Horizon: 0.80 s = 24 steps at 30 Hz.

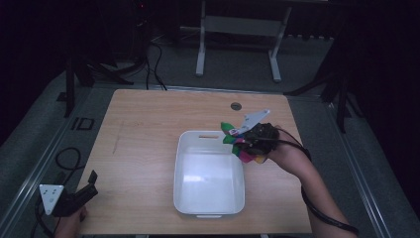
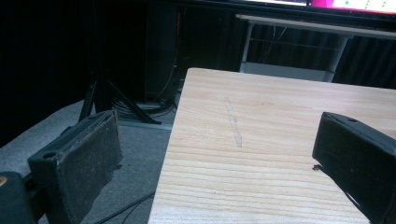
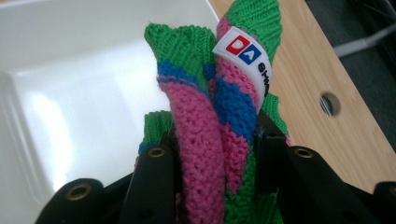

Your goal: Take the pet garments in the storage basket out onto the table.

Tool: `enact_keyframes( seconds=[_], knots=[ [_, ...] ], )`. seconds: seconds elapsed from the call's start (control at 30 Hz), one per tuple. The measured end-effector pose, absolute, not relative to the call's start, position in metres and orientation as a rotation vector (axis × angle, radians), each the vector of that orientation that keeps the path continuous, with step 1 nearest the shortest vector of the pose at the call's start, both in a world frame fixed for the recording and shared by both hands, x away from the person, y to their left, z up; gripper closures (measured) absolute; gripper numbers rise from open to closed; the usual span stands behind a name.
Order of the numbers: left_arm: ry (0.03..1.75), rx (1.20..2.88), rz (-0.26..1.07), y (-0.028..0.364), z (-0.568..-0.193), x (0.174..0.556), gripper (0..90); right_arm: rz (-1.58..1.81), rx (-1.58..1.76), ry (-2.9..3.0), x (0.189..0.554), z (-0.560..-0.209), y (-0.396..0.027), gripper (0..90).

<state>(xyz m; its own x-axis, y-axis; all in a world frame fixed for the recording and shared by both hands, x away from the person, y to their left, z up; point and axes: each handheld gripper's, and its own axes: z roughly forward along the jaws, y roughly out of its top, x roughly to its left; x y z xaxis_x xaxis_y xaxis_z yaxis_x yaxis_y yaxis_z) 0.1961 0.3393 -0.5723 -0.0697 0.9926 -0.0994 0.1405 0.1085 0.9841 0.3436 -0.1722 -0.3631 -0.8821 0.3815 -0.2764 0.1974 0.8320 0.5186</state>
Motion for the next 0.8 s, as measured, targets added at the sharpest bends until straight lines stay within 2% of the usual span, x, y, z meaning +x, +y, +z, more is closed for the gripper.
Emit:
enact_keyframes(
  seconds=[0.47,0.67,0.8],
  knots=[
    [1.407,1.215,1.111,0.339,-0.572,0.196,1.8,0.632,0.636,2.582,0.354,-0.37,-0.243,66.8],
    [1.408,1.215,1.114,0.338,-0.572,0.196,1.8,0.64,0.679,2.574,0.36,-0.378,-0.252,66.8],
    [1.409,1.214,1.112,0.339,-0.572,0.196,1.8,0.629,0.75,2.573,0.374,-0.4,-0.258,66.7]
  ],
)
